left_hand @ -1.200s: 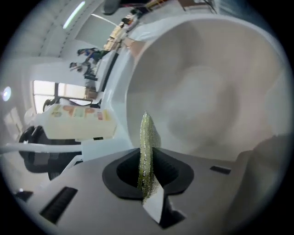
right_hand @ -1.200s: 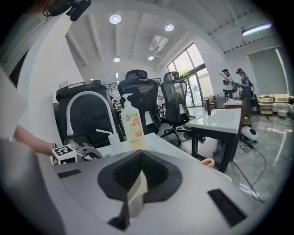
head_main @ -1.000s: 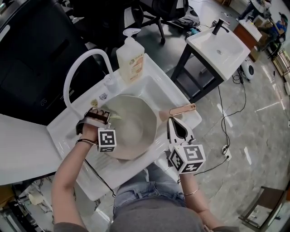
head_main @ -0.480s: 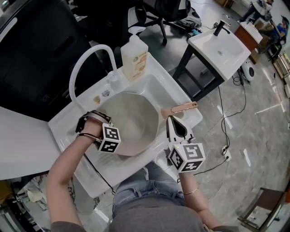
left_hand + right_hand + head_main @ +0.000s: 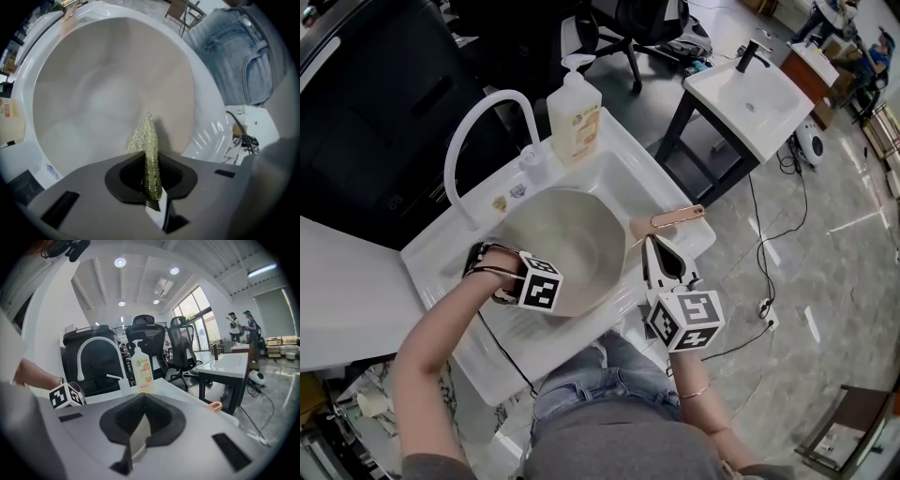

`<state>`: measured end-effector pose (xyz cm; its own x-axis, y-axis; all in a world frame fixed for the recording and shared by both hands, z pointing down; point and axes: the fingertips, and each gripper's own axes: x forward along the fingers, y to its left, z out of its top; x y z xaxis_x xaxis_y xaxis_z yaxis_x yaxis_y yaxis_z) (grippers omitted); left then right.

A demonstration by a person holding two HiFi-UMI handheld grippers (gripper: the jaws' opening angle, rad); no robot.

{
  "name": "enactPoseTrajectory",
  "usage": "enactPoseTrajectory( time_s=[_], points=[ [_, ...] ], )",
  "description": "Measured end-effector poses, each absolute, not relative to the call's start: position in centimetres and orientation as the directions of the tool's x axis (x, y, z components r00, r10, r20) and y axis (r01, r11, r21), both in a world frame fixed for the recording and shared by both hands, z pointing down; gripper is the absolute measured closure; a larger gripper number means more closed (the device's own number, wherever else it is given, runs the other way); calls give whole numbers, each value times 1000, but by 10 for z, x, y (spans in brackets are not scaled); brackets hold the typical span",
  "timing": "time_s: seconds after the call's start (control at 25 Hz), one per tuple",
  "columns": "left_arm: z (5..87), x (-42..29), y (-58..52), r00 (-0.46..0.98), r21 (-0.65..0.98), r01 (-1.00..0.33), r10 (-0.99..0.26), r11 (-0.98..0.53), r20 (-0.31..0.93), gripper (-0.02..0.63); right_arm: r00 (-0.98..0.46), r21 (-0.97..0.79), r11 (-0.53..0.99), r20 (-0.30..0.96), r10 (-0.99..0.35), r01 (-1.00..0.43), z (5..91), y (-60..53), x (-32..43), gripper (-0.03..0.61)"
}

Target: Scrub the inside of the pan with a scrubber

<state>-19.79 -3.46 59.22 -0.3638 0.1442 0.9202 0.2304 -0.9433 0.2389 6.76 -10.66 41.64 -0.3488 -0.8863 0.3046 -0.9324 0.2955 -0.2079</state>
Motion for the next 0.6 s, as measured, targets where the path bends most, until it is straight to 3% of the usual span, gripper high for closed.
enactPoseTrajectory(
  time_s=[0.36,0.6],
  points=[
    [582,-157,1,-189,521,12,509,-854,840,554,-340,-204,288,304,-890,-936,414,-101,75,568],
    [572,-126,13,-13,648,-41,649,-761,761,554,-324,-204,270,309,-894,-941,414,-100,84,568]
  ],
)
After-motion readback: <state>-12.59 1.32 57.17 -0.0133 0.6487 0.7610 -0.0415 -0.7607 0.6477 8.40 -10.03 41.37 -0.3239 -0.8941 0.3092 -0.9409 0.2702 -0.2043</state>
